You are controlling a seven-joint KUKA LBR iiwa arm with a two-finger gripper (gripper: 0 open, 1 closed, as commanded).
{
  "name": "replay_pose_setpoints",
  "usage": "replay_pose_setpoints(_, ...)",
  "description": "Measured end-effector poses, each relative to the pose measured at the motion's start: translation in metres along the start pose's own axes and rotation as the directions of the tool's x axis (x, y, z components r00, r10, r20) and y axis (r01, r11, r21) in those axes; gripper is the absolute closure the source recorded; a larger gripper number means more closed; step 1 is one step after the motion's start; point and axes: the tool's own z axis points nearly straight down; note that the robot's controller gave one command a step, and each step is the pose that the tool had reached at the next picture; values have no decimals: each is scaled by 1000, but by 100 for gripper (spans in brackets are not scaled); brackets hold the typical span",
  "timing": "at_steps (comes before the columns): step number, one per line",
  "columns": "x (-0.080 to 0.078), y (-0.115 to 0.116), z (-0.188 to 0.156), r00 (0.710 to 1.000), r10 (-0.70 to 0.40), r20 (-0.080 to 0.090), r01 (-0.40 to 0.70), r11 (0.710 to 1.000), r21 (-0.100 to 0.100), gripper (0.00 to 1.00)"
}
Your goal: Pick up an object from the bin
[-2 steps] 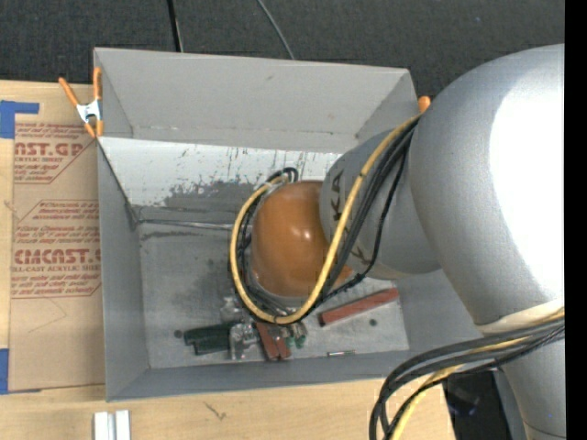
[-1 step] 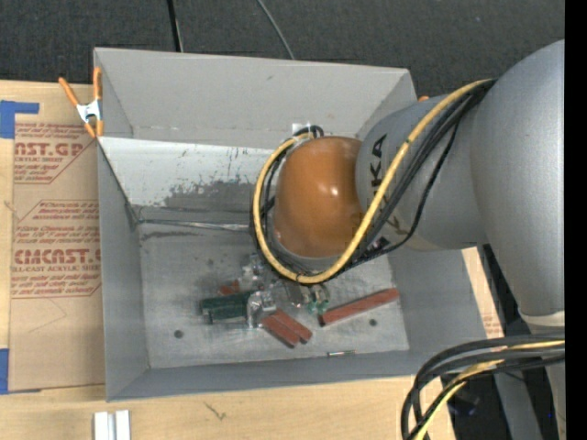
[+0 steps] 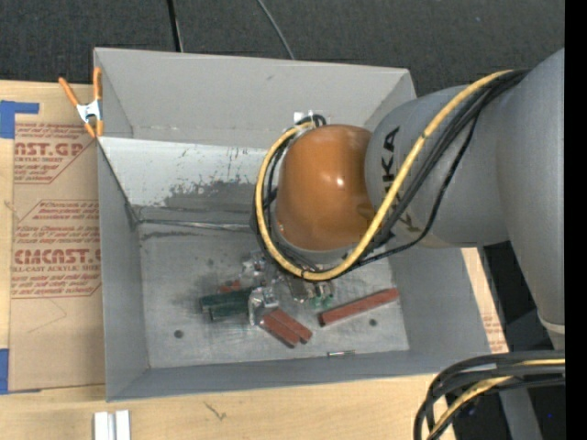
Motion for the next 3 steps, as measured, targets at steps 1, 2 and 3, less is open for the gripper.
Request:
replay_pose_setpoints(1,19,13,-21,931,-364,8,364,931,-1,100)
replay_pose_setpoints(2,18,13,-21,931,-364,8,364,931,-1,100)
replay_pose_setpoints(3,12,12,-92,927,-376,15,376,927,2,100)
